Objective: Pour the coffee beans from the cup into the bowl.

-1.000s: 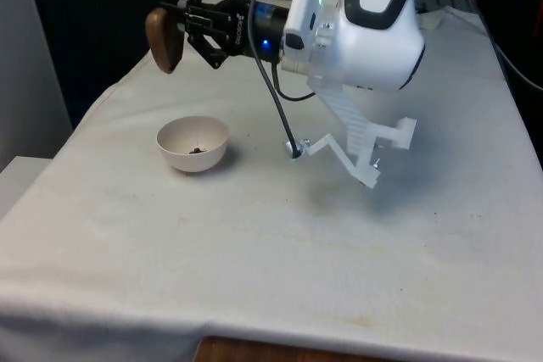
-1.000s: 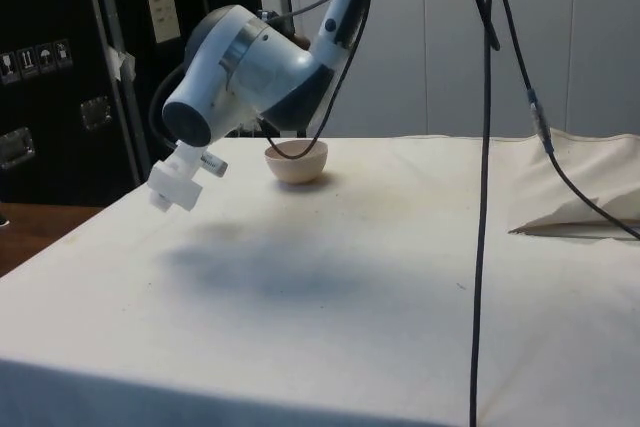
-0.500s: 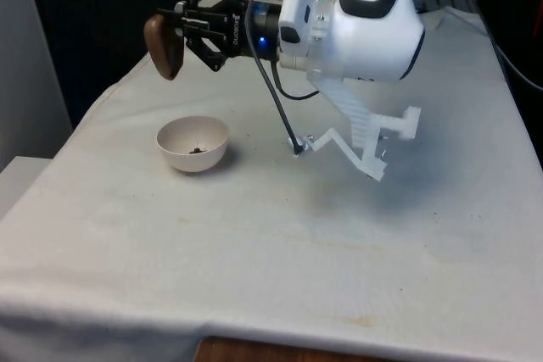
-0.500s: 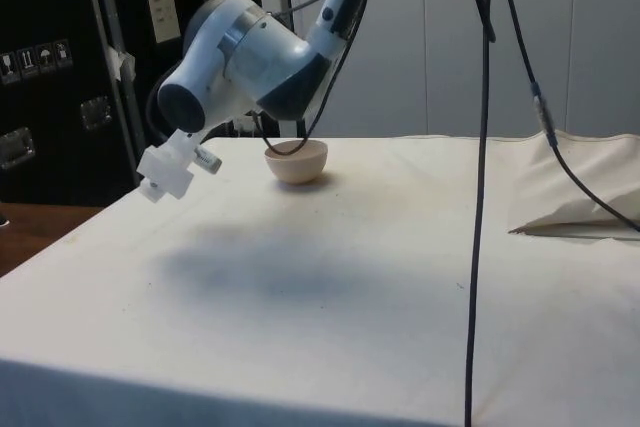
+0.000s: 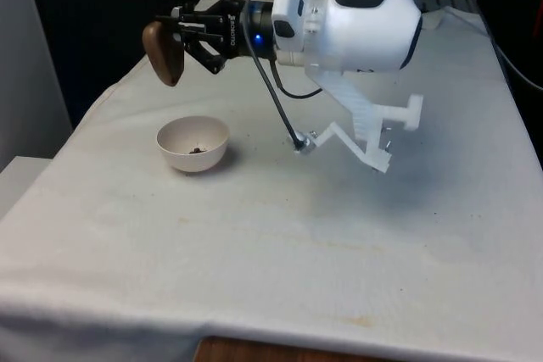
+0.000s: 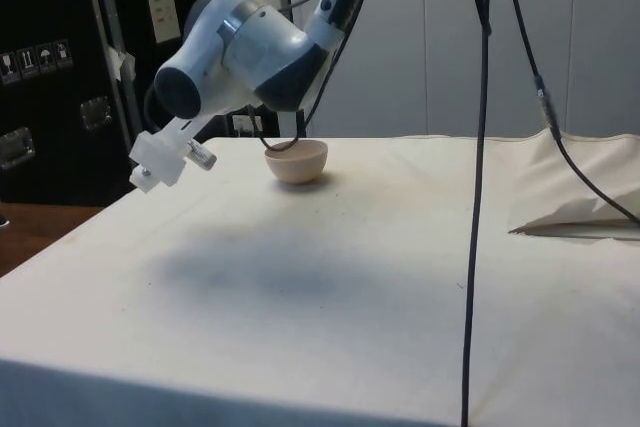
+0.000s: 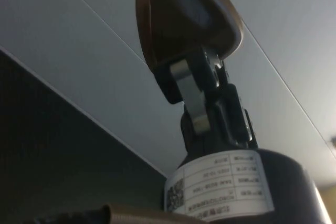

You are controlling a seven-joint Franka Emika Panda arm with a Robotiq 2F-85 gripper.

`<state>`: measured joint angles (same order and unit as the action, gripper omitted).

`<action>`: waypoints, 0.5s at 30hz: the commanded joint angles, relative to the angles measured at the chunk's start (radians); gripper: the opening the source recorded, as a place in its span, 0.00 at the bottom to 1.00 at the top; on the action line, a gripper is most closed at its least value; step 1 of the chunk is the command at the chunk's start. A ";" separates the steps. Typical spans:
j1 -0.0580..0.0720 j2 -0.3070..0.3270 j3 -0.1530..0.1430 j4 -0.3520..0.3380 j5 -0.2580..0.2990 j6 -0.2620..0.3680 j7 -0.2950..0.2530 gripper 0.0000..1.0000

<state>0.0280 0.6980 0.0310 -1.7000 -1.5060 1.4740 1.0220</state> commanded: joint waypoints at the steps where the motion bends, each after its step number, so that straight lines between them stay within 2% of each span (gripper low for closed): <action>1: -0.008 -0.007 0.005 -0.003 0.008 0.019 0.000 0.00; 7: -0.015 -0.015 0.003 -0.004 0.023 0.051 0.006 0.00; 8: -0.009 -0.008 -0.002 0.000 0.020 0.038 0.007 0.00; 9: -0.016 -0.016 0.002 -0.004 0.025 0.056 0.007 0.00; 15: -0.022 -0.020 0.002 -0.005 0.032 0.081 0.011 0.00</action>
<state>0.0120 0.6840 0.0290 -1.7000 -1.4770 1.5400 1.0330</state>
